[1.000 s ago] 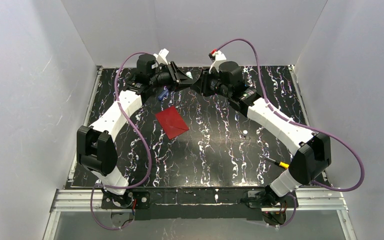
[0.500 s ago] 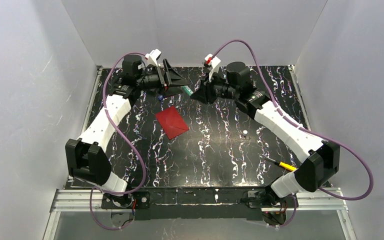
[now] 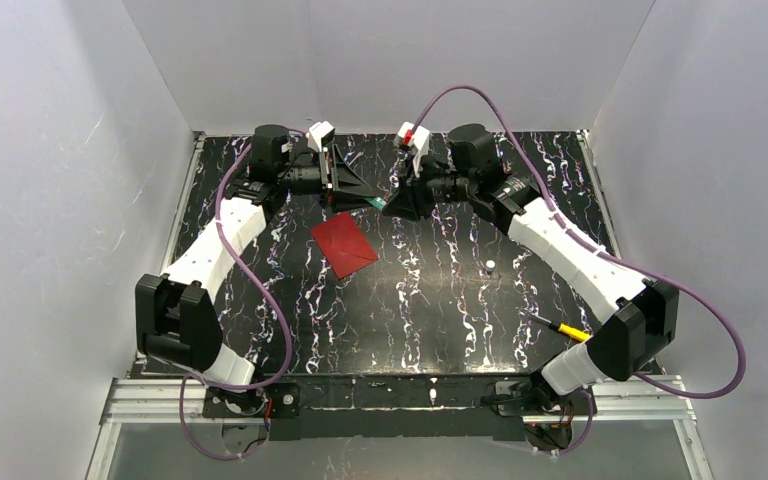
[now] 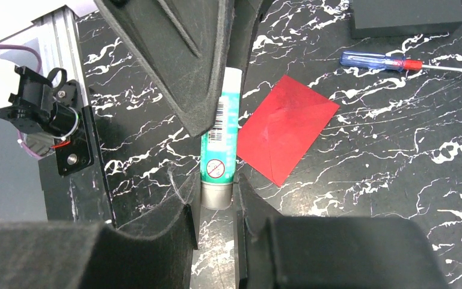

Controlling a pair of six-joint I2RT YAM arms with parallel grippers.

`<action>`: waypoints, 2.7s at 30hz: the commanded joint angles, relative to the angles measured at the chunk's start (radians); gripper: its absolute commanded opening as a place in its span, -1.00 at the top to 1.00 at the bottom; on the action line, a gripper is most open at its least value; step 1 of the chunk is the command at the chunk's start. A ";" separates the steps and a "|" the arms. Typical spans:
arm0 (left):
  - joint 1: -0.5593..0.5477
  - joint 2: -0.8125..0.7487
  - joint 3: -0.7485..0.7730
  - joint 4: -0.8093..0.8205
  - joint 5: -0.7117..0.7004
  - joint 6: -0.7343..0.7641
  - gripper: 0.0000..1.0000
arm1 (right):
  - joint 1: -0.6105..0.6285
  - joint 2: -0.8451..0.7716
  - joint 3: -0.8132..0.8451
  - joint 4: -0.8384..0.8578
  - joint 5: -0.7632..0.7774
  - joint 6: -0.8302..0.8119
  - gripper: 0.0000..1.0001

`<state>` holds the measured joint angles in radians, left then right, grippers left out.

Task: Place the letter into the envelope and seal it

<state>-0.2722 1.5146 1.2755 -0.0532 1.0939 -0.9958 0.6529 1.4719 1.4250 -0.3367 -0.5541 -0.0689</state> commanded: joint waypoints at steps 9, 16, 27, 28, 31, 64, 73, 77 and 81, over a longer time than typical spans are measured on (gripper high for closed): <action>-0.011 -0.033 -0.007 -0.050 0.109 0.007 0.65 | -0.002 0.046 0.111 -0.105 -0.107 -0.103 0.96; -0.006 -0.048 0.013 -0.164 -0.013 0.167 1.00 | -0.040 0.051 0.109 -0.069 0.018 0.074 -0.41; 0.011 -0.108 -0.131 -0.070 -0.471 0.231 1.00 | -0.142 -0.121 -0.182 -0.070 0.514 0.487 -0.61; 0.011 -0.119 -0.142 -0.059 -0.481 0.234 1.00 | -0.143 -0.118 -0.184 -0.144 0.638 0.501 -0.58; 0.013 -0.139 -0.162 -0.052 -0.497 0.246 1.00 | -0.163 -0.106 -0.203 -0.347 0.892 0.562 -0.56; 0.016 -0.108 -0.161 -0.120 -0.481 0.249 1.00 | -0.353 0.165 -0.429 -0.120 0.749 0.475 0.03; 0.016 -0.108 -0.165 -0.115 -0.481 0.243 1.00 | -0.358 0.191 -0.387 -0.162 0.735 0.460 0.59; 0.016 -0.104 -0.166 -0.089 -0.464 0.216 1.00 | -0.358 0.150 -0.364 -0.150 0.690 0.448 0.79; 0.015 -0.082 -0.176 0.053 -0.407 0.063 1.00 | -0.358 0.034 -0.334 -0.042 0.441 0.469 0.80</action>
<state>-0.2626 1.4265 1.1046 -0.1371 0.6205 -0.8021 0.2996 1.6424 1.0161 -0.4892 0.1135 0.3885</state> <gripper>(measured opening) 0.211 0.292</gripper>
